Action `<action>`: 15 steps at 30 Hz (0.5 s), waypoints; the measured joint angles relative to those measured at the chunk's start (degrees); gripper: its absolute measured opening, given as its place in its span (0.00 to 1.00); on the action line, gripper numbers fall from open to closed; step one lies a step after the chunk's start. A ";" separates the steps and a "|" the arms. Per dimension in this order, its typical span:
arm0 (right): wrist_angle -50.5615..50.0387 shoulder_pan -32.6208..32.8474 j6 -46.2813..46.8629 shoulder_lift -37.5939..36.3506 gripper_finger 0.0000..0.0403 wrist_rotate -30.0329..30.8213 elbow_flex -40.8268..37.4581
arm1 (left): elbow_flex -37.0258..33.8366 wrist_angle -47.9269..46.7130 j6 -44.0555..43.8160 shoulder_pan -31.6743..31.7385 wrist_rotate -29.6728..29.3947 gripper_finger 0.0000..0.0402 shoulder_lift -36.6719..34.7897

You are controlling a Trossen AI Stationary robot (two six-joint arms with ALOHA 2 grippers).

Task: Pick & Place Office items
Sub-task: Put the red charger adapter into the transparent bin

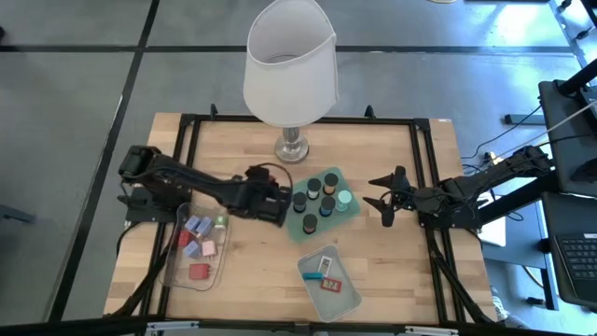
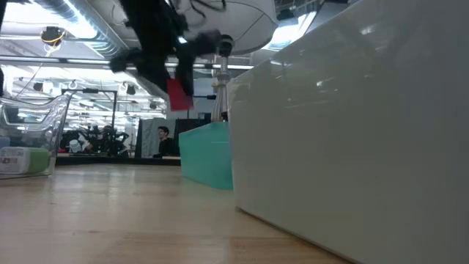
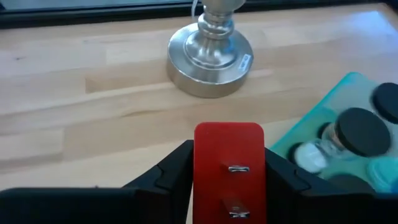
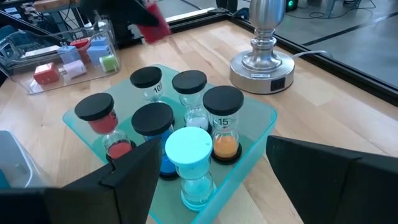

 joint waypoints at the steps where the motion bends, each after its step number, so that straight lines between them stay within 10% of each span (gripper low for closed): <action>1: 0.00 0.00 0.00 0.00 0.72 0.00 0.00 | 0.00 -1.41 -1.55 -0.97 -0.24 0.34 -0.76; 15: -0.01 0.00 0.00 -0.01 0.72 0.00 0.00 | 0.04 -22.72 -23.92 -11.98 5.31 0.32 -6.41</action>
